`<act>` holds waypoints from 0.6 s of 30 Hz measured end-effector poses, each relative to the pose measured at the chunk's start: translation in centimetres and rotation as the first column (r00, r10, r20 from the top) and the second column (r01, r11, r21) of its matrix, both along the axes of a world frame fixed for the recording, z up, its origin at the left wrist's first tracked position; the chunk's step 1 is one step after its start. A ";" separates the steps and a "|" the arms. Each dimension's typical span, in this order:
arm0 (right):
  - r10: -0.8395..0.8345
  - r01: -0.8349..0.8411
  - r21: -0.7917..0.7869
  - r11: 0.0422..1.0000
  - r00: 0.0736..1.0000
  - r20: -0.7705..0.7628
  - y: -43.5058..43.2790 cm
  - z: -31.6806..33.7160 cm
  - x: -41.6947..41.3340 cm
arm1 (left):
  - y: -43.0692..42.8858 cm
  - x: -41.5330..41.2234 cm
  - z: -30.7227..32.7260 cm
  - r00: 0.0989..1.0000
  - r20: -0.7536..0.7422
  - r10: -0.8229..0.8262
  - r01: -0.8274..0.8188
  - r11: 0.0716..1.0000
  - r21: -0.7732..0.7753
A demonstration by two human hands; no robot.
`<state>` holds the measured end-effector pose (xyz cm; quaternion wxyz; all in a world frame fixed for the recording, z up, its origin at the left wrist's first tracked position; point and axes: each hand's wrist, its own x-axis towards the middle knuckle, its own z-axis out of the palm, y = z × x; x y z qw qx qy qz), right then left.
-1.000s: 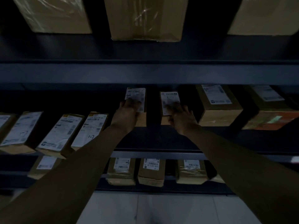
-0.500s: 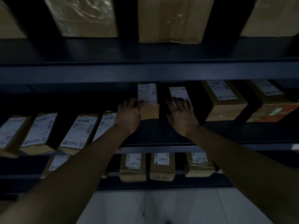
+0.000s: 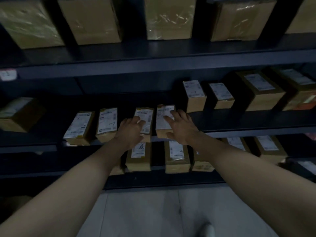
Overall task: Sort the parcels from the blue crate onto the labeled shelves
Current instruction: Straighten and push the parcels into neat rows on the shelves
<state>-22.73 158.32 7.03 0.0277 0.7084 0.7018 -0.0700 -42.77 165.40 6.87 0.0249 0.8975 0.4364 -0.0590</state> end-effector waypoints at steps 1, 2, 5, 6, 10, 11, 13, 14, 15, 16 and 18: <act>-0.016 0.016 -0.025 1.000 1.000 0.016 0.2 -0.4 -0.6 | 0.2 -0.5 -0.4 1.000 -0.015 -0.015 0.015 1.000 0.000; -0.026 0.028 -0.042 0.999 0.999 0.033 0.4 -0.7 -1.1 | 0.4 -0.8 -0.7 1.000 -0.019 -0.024 0.024 1.000 0.001; -0.048 0.053 -0.083 0.995 0.997 0.063 1.5 -1.8 -1.7 | 1.1 -0.9 -1.7 0.999 -0.009 -0.046 0.046 0.999 -0.026; -0.053 0.058 -0.079 0.995 0.996 0.068 2.0 -2.2 -1.7 | 1.5 -0.8 -2.1 0.999 0.006 -0.045 0.046 0.999 -0.027; -0.061 0.063 -0.046 0.997 0.998 0.029 3.3 -4.0 -1.1 | 3.2 0.2 -3.4 0.996 0.072 -0.044 0.047 0.998 -0.050; -0.059 0.060 -0.031 0.998 0.998 0.023 3.7 -4.3 -0.8 | 3.8 0.5 -3.6 0.996 0.078 -0.044 0.047 0.998 -0.045; -0.059 0.059 -0.002 0.998 0.998 0.018 4.7 -4.8 -0.1 | 5.1 1.2 -3.8 0.996 0.081 -0.036 0.038 0.999 -0.017; -0.061 0.061 0.006 0.998 0.998 0.017 5.5 -4.8 0.3 | 5.9 1.7 -3.9 0.996 0.085 -0.024 0.025 1.000 -0.010; -0.062 0.062 0.011 0.998 0.998 0.017 6.4 -4.9 0.8 | 6.8 2.1 -4.0 0.996 0.092 -0.007 0.008 1.000 -0.012; -0.062 0.062 0.015 0.998 0.998 0.014 7.3 -5.0 1.3 | 7.6 2.6 -4.0 0.995 0.100 0.014 -0.012 1.000 -0.019; -0.057 0.057 0.034 0.998 0.998 0.003 9.2 -5.3 2.2 | 9.4 3.6 -4.1 0.993 0.111 0.045 -0.043 0.999 -0.018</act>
